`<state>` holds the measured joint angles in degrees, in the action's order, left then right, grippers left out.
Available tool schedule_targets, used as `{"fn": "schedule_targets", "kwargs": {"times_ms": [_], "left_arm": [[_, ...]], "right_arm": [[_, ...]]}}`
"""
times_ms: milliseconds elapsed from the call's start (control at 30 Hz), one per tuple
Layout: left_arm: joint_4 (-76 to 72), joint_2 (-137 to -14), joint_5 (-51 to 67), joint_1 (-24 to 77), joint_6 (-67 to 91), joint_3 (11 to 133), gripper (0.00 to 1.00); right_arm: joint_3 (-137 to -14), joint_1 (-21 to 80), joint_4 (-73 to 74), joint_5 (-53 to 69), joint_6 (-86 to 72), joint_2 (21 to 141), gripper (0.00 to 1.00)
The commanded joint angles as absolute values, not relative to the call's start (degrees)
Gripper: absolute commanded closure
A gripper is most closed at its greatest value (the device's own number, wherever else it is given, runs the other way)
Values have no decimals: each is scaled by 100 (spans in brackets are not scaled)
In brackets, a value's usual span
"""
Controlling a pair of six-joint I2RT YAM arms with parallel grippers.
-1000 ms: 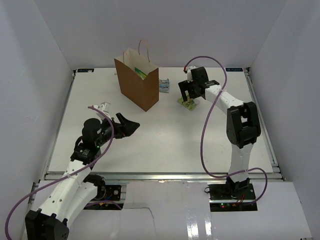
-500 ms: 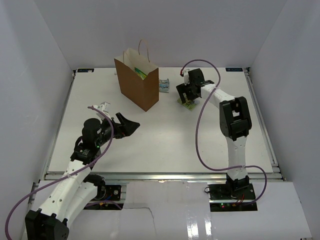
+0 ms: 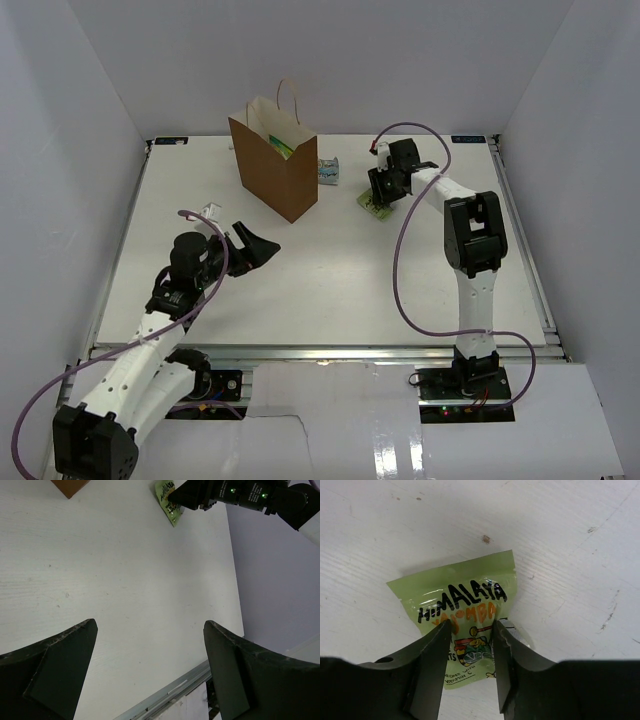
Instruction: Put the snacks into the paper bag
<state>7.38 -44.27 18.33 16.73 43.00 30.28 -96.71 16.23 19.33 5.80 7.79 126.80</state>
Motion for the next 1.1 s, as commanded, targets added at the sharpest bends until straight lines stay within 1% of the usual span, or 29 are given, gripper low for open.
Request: {"fn": "schedule_targets", "kwargs": {"times_ms": [0,33,67,133,167,233,267,367,467,500,633,700,833,900,967,1033,1067], "left_arm": [[730,-4517,1942,1687,4456,3234,2],[695,-4535,1960,1679,4465,3234,2],[686,-4544,1960,1687,4465,3226,2],[650,-4535,1969,1687,4474,3208,2],[642,-4526,1960,1679,4474,3208,2],[633,-4509,1977,1687,4482,3199,2],[633,-4491,1969,1687,4491,3191,2],[633,-4474,1960,1679,4509,3155,2],[615,-4421,1951,1687,4509,3112,2],[607,-4395,1951,1679,4517,3103,2],[563,-4395,1951,1679,4500,3067,2],[536,-4412,1960,1687,4491,3076,2],[510,-4421,1969,1687,4447,3067,2],[484,-4421,1960,1687,4430,3041,2],[448,-4438,1951,1687,4404,3032,2],[396,-4447,1960,1679,4386,3023,2],[361,-4473,1960,1679,4368,3023,2]], "right_arm": [[-9387,1547,2206,703,809,12691,58],[-9352,1538,2215,703,809,12683,60],[-9299,1538,2232,677,826,12683,66],[-9255,1529,2285,650,835,12691,72],[-9220,1521,2294,650,826,12683,78],[-9211,1486,2338,782,861,12648,85],[-9246,1468,2364,861,922,12613,92],[-9316,1380,2452,1212,1089,12420,92],[-9378,1240,2549,1897,1423,12200,92],[-9378,1178,2549,2342,1511,12025,92],[-9378,1064,2470,3198,1740,11664,92],[-9361,1020,2277,3784,1749,11392,92],[-9255,1072,1374,4832,1355,10785,92],[-9544,1282,1039,5166,1091,10548,92],[-10043,1493,915,5186,785,10460,92],[-10378,1862,669,4949,485,10441,92],[-10763,2150,633,4618,309,10485,92]]}}
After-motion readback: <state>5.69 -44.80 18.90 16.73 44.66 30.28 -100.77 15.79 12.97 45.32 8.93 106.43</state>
